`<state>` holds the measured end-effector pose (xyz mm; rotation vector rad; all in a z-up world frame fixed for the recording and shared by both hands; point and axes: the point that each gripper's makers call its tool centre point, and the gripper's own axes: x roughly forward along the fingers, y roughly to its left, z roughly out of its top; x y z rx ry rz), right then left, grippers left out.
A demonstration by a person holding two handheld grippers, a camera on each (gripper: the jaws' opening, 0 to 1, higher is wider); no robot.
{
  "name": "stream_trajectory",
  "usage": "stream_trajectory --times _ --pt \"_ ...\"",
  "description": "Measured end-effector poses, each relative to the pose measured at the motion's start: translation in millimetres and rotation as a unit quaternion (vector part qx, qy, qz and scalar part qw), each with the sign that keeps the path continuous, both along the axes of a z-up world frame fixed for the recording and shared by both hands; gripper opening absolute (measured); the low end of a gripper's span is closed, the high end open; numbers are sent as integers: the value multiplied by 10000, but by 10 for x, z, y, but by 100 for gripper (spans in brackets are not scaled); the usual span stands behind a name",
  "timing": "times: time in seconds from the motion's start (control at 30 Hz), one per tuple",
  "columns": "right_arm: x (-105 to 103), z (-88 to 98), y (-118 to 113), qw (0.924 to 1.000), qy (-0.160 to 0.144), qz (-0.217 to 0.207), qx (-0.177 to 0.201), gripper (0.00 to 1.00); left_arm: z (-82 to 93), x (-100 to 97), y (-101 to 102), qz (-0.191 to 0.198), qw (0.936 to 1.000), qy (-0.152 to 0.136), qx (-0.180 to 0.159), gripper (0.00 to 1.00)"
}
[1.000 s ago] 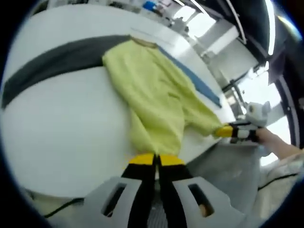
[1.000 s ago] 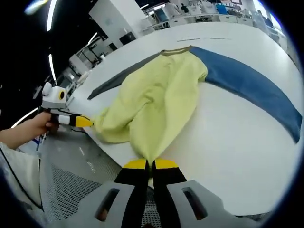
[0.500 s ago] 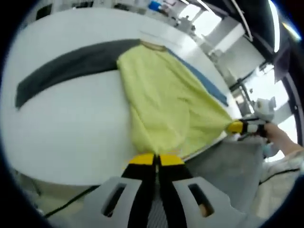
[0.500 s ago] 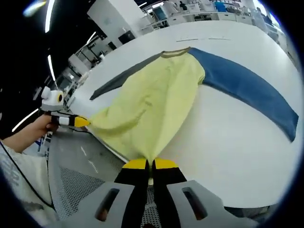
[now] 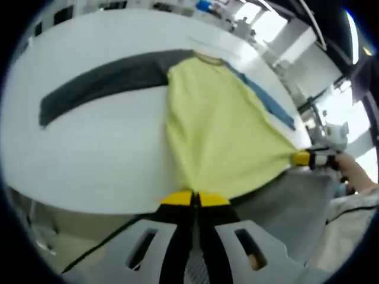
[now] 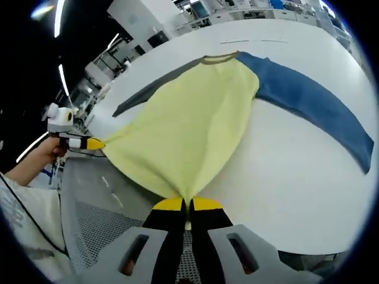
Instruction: Fold the garment on the visible template until the final outline fits inside the template.
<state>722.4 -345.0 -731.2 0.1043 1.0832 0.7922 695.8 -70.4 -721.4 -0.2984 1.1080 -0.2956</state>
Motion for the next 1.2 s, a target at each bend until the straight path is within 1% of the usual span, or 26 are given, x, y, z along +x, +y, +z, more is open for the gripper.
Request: stream_trajectory --times 0.13,0.3,0.4,0.53,0.6,0.73,0.9,0.97,1.03,1.2 --pt "-21 -39 -33 10000 69 16 -57 3 -52 -58 -15 -37 9999 135 42 0" --pt "-48 -73 -72 9998 171 -1 -70 4 -85 -100 -33 -119 9996 231 79 0" --pt "-67 -77 -71 9997 236 3 -61 4 -102 -115 -36 -241 9991 265 214 0" --pt "-97 -114 -81 9994 317 24 -128 4 -134 -136 -42 -393 9982 340 309 0" --pt "-129 -141 -86 9991 374 87 -183 4 -144 -151 -36 -449 9976 367 368 0" --pt "-186 -202 -100 9983 456 210 -287 4 -169 -173 -17 -452 9973 447 370 0" --pt "-208 -228 -115 9980 505 182 -338 4 -227 -234 -28 -629 9950 625 458 0" --pt "-222 -244 -116 9977 547 197 -349 4 -241 -253 -18 -686 9940 655 552 0" --pt "-238 -274 -120 9972 606 224 -383 4 -246 -260 -20 -687 9938 665 560 0" --pt "-283 -327 -124 9952 668 444 -558 4 -297 -268 11 -686 9933 717 597 0"
